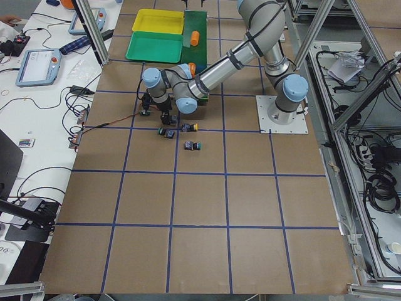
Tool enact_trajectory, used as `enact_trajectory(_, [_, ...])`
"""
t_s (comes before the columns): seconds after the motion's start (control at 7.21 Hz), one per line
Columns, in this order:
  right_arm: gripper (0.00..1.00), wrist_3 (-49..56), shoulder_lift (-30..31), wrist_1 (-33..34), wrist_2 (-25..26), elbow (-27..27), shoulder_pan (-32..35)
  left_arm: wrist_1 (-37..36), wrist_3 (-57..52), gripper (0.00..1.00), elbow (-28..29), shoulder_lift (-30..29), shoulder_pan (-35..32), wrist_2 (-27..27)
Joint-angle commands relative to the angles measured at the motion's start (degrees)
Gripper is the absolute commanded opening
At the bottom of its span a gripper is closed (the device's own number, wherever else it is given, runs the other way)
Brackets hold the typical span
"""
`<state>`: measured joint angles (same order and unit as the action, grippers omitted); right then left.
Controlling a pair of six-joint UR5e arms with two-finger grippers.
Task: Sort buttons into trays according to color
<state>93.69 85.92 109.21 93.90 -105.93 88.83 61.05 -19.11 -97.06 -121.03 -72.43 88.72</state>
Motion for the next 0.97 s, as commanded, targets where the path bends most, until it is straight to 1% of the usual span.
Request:
enact_trajectory(0.0, [1.0, 1.4, -4.3, 2.8, 0.0, -0.3, 0.1, 0.2, -0.1, 0.01, 0.5, -0.6, 2.4, 0.0])
enact_trajectory(0.14, [1.0, 7.8, -4.4, 2.8, -1.1, -0.3, -0.5, 0.6, -0.2, 0.0, 0.6, -0.6, 2.8, -0.3])
enact_trajectory(0.28, [1.0, 9.8, -3.7, 2.8, -1.3, -0.4, -0.3, 1.3, -0.2, 0.0, 0.6, 0.2, 2.6, -0.4])
enact_trajectory(0.42, [1.0, 9.3, -2.4, 1.2, -1.0, -0.9, -0.2, 3.7, 0.0, 0.0, 1.0, 2.0, 1.9, -0.5])
enact_trajectory(0.55, [1.0, 4.0, -2.2, 0.6, -1.1, -2.8, -0.3, 7.2, 0.5, 0.0, 2.8, 4.2, 1.5, -0.5])
enact_trajectory(0.69, [1.0, -1.4, -1.6, 0.5, -1.2, -4.2, -0.1, 11.7, 1.0, 0.0, 6.1, 6.1, 0.1, -0.5])
enact_trajectory(0.83, [1.0, -1.8, -2.2, 0.4, -1.2, -4.2, 0.0, 17.1, 3.8, 0.0, 8.4, 8.2, -2.2, -0.3])
